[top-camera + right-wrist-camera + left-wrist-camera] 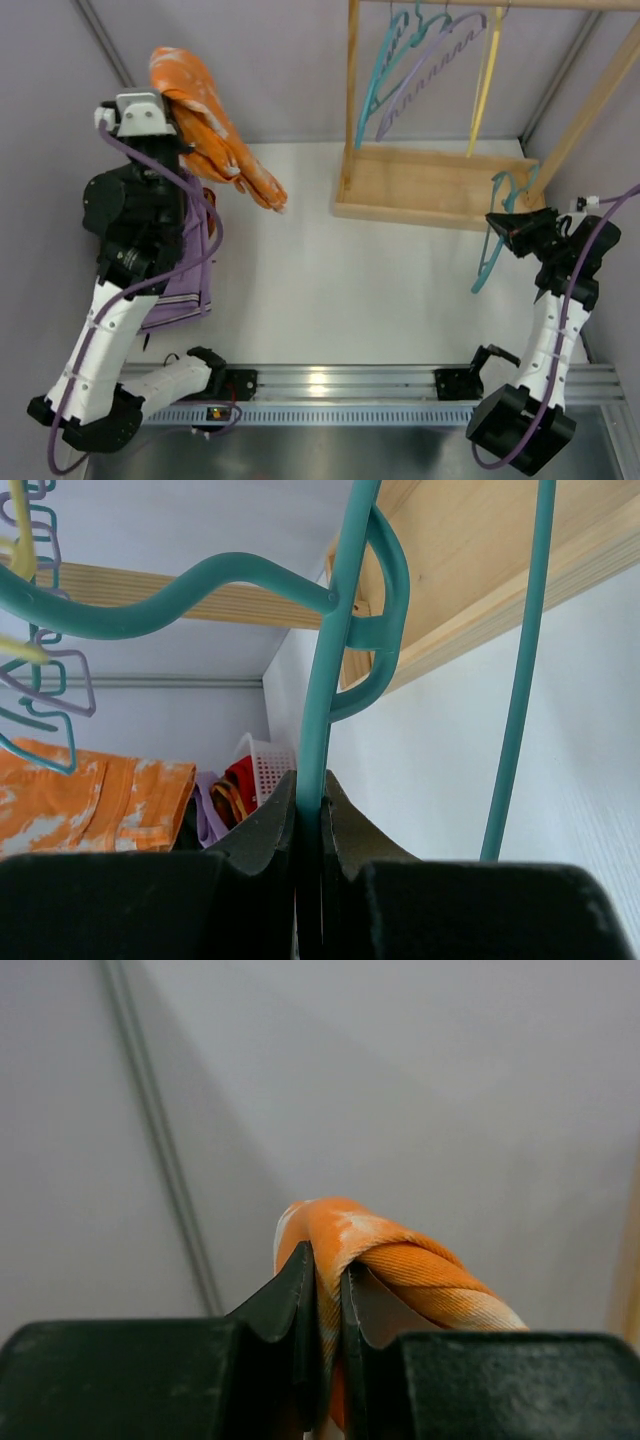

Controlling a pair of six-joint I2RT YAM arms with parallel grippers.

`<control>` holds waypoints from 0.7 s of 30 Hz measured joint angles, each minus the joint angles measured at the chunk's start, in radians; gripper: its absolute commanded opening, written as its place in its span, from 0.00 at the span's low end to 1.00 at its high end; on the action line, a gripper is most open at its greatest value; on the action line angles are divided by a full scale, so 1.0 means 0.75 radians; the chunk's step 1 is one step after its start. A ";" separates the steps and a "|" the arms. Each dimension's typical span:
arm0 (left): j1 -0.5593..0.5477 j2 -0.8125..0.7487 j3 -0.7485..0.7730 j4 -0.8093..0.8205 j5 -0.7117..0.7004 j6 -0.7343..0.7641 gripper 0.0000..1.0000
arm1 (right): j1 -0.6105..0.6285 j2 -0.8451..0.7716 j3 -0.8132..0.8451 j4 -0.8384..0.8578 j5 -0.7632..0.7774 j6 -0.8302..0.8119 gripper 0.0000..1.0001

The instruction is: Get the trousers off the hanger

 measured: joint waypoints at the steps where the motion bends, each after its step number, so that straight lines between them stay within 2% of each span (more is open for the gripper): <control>1: 0.073 -0.023 0.000 -0.016 -0.010 -0.014 0.00 | 0.000 0.005 0.001 0.000 0.002 0.000 0.00; 11: 0.571 -0.324 0.035 -0.122 -0.120 -0.057 0.00 | 0.009 0.021 0.016 0.000 0.007 0.000 0.00; 16: 0.725 -0.480 0.034 -0.140 -0.199 -0.040 0.00 | 0.018 0.021 0.042 0.011 0.007 0.000 0.00; 21: 0.826 -0.606 -0.062 -0.160 -0.259 -0.022 0.00 | 0.036 0.035 0.069 0.013 0.007 -0.001 0.00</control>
